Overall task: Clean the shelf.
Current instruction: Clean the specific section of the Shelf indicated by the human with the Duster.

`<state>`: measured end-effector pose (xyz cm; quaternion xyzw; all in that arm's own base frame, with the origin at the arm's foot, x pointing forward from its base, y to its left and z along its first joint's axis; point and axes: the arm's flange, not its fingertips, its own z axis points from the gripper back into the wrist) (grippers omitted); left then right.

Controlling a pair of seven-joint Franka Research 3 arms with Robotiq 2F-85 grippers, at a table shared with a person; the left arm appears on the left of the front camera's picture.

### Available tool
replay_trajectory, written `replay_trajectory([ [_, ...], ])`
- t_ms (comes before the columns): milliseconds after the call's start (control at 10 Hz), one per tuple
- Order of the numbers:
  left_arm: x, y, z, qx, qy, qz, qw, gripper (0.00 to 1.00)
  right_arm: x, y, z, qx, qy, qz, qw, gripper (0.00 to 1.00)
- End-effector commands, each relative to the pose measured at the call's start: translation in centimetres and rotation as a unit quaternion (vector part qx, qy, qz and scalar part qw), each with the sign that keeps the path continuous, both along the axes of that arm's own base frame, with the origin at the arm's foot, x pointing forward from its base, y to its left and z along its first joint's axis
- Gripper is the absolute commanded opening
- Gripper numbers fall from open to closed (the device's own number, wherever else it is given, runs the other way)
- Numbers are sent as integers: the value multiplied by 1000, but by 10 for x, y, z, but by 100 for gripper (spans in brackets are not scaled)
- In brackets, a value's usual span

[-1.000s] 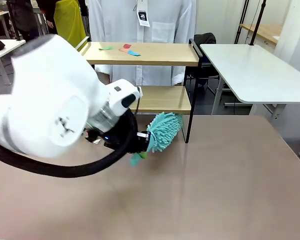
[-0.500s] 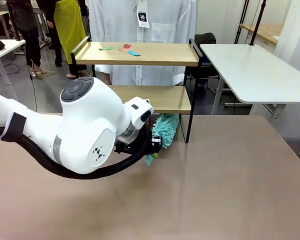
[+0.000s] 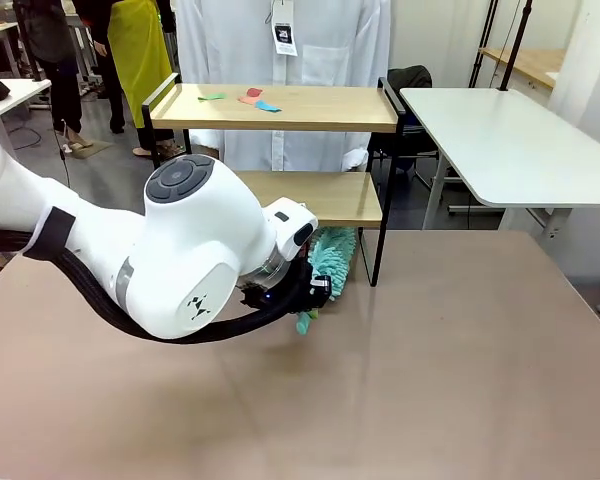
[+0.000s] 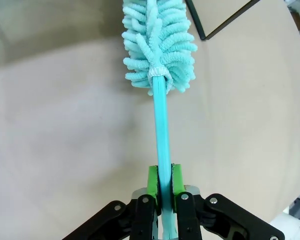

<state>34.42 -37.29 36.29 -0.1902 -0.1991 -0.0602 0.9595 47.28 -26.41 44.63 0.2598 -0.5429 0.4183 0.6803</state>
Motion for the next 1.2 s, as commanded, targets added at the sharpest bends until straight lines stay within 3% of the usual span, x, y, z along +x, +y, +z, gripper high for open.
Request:
replay_trajectory([
  [0, 3, 14, 0, 1, -11, 8, 1000, 13, 1, 1, 2, -2, -3, -1, 1000, 100],
  [400, -2, 13, -5, 70, 3, 32, 997, 13, 1, 1, 2, -2, -3, -1, 1000, 100],
  [700, -10, 62, 3, 119, 8, 86, 989, 13, 1, 1, 2, -2, -3, -1, 1000, 100],
  [1100, -30, 131, 9, 211, 4, 162, 964, 13, 1, 1, 2, -2, -3, -1, 1000, 100],
])
